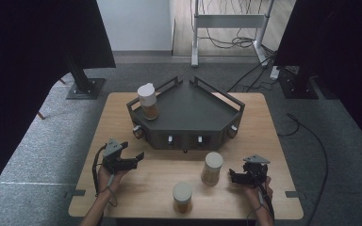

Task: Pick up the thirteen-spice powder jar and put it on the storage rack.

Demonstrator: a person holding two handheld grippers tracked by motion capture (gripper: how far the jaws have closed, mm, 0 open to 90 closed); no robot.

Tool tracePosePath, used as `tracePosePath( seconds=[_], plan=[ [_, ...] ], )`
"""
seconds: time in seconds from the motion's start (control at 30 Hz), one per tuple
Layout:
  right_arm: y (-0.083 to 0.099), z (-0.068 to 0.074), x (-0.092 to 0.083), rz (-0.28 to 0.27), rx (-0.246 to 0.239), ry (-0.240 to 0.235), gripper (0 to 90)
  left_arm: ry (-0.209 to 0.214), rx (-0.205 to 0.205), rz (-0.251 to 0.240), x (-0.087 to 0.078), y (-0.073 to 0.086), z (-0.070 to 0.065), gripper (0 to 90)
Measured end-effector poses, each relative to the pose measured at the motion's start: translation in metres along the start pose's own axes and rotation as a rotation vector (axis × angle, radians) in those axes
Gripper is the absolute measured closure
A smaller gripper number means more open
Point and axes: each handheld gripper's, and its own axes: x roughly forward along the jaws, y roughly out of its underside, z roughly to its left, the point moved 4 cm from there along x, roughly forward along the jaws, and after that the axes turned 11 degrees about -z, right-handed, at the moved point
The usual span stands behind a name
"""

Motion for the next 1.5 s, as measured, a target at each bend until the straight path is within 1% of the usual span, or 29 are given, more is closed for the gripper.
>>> tracePosePath(
  seconds=[0.13,0.43,0.63,0.73,0.77,0.93,1.0,1.2,1.37,1.5],
  plan=[
    [0.000,0.000,0.000,0.000,0.000,0.000,3.5,-0.002,-0.007,0.004,0.000,0.005,0.000,10.5],
    [0.000,0.000,0.000,0.000,0.000,0.000,3.5,-0.003,0.002,0.021,0.003,0.014,-0.005,10.5],
    [0.000,0.000,0.000,0.000,0.000,0.001,3.5,-0.014,-0.008,-0.003,-0.002,0.020,-0.010,10.5],
    [0.000,0.000,0.000,0.000,0.000,0.000,3.5,-0.018,0.020,-0.009,-0.006,0.020,-0.011,10.5],
    [0.000,0.000,0.000,0.000,0.001,0.000,3.4,-0.021,0.022,-0.004,-0.006,0.021,-0.010,10.5],
    [0.000,0.000,0.001,0.001,0.004,0.002,3.2,-0.040,-0.014,0.032,-0.006,0.025,-0.003,10.6],
    [0.000,0.000,0.001,0.001,0.004,0.002,3.2,-0.047,-0.015,0.044,-0.006,0.025,-0.002,10.6],
    [0.000,0.000,0.000,0.001,0.004,0.003,3.2,-0.069,0.008,0.090,-0.006,0.024,-0.006,10.6],
    [0.000,0.000,0.001,0.001,0.003,0.002,3.1,-0.083,0.022,0.110,-0.005,0.022,-0.009,10.6],
    [0.000,0.000,0.001,0.002,0.002,0.001,2.9,-0.092,0.034,0.136,-0.003,0.022,-0.011,10.6]
  ],
)
